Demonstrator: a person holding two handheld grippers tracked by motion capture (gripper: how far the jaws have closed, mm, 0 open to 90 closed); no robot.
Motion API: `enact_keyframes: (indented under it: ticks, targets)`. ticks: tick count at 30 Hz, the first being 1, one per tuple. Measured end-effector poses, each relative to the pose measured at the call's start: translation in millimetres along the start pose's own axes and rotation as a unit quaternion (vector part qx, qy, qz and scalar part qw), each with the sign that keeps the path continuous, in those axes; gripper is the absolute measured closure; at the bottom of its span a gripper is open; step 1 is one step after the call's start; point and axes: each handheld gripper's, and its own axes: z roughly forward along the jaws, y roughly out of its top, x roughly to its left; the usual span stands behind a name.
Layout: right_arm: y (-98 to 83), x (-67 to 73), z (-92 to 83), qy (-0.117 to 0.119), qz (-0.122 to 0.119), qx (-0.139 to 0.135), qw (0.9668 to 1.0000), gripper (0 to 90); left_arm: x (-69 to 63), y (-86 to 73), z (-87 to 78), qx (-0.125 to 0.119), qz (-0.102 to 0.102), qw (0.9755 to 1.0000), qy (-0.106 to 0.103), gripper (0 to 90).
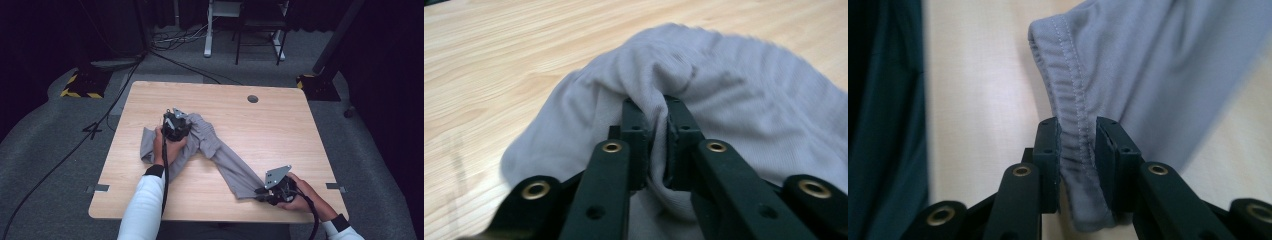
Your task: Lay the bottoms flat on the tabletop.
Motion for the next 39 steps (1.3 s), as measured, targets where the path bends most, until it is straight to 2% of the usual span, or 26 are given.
enact_keyframes:
  ticks: [1,3,4,6,7,8,9,10,11,12,13,14,16,17,18,20,22,24,26,27,31,33,34,35,37,39]
  targets:
    - [1.7,3.0,0.7,0.009,-0.006,0.002,0.9999,70.7,3.8,-1.4,-2.6,-0.011,-0.008,0.9998,-0.013,76.3]
    - [3.3,5.2,1.3,0.009,-0.01,0.007,0.9999,69.2,7.1,-2.2,-4.6,-0.011,-0.013,0.9996,-0.023,73.4]
    - [4.4,7.8,2.0,0.008,-0.018,0.005,0.9998,60.1,8.1,-2.6,-7.3,0.012,-0.002,0.9997,-0.023,55.2]
    - [5.5,7.5,1.5,-0.008,-0.013,-0.005,0.9999,55.2,4.9,-5.5,-17.3,0.02,0.031,0.9993,-0.005,40.6]
    - [6.3,7.0,0.0,-0.012,-0.011,-0.015,0.9997,51.7,4.3,-8.3,-24.2,0.02,0.042,0.9989,-0.009,35.7]
    - [6.3,7.0,0.0,-0.012,-0.011,-0.015,0.9997,51.7,4.3,-8.3,-24.2,0.02,0.042,0.9989,-0.009,33.5]
    - [8.7,5.4,-4.5,-0.034,-0.001,-0.043,0.9985,50.5,3.7,-16.2,-40.8,0.014,0.061,0.9979,-0.011,31.1]
    - [8.7,5.4,-4.5,-0.034,-0.001,-0.043,0.9985,50.5,3.7,-16.2,-40.8,0.014,0.061,0.9979,-0.011,28.3]
    - [10.2,4.0,-7.4,-0.039,0.007,-0.057,0.9976,50.6,5.3,-21.8,-49.2,0.015,0.066,0.9975,-0.021,28.3]
    - [14.2,0.4,-11.5,-0.069,0.016,-0.088,0.9936,50.0,8.3,-36.3,-62.7,0.028,0.082,0.996,-0.023,27.7]
    - [14.2,0.4,-11.5,-0.069,0.016,-0.088,0.9936,50.0,8.3,-36.3,-62.7,0.028,0.082,0.996,-0.023,27.9]
    - [18.6,-6.2,-10.8,-0.093,0.027,-0.093,0.991,51.6,11.3,-53.1,-73.0,0.043,0.099,0.994,-0.017,28.6]
    - [21.3,-14.8,-6.5,-0.134,0.031,-0.073,0.9879,57.4,17.4,-68.8,-81.9,0.034,0.092,0.995,-0.017,31.0]
    - [20.7,-20.6,-4.5,-0.134,0.04,-0.069,0.9878,57.6,20.5,-75.7,-84.0,0.036,0.086,0.9953,-0.026,36.2]
    - [19.2,-26.0,-2.9,-0.123,0.053,-0.074,0.9882,59.0,23.2,-82.5,-85.0,0.04,0.088,0.9949,-0.03,37.6]
    - [16.5,-34.3,2.1,-0.116,0.068,-0.068,0.9886,62.3,27.3,-95.4,-84.0,0.051,0.079,0.9939,-0.057,42.3]
    - [16.2,-37.2,7.6,-0.102,0.066,-0.056,0.991,67.0,27.1,-104.1,-81.0,0.07,0.084,0.9913,-0.073,45.4]
    - [17.8,-37.0,13.3,-0.09,0.061,-0.04,0.9932,69.8,24.5,-108.7,-78.5,0.079,0.09,0.987,-0.106,50.5]
    - [18.3,-35.6,17.9,-0.073,0.051,-0.039,0.9953,74.3,15.8,-111.2,-76.4,0.083,0.101,0.9851,-0.112,52.4]
    - [18.7,-33.9,19.5,-0.064,0.052,-0.044,0.9956,75.6,11.8,-112.0,-75.5,0.085,0.099,0.9833,-0.127,52.5]
    - [23.8,-24.5,23.6,-0.032,0.035,-0.045,0.9979,78.0,-8.5,-114.1,-71.4,0.079,0.092,0.9827,-0.14,48.8]
    - [28.4,-15.9,27.6,-0.019,0.027,-0.047,0.9984,78.1,-20.0,-114.0,-70.0,0.078,0.098,0.981,-0.148,49.0]
    - [31.5,-11.0,30.0,-0.014,0.021,-0.047,0.9986,78.1,-20.0,-114.0,-70.0,0.078,0.098,0.981,-0.148,49.0]
    - [35.0,-5.8,32.6,-0.011,0.014,-0.047,0.9987,78.0,-32.7,-114.6,-68.0,0.074,0.098,0.9803,-0.155,49.0]
    - [43.2,6.0,38.6,-0.005,0.003,-0.047,0.9989,77.7,-46.0,-113.6,-65.6,0.074,0.112,0.9773,-0.164,48.4]
    - [51.4,15.9,44.7,-0.001,-0.005,-0.048,0.9988,76.8,-58.2,-112.2,-63.4,0.076,0.121,0.9761,-0.164,46.7]
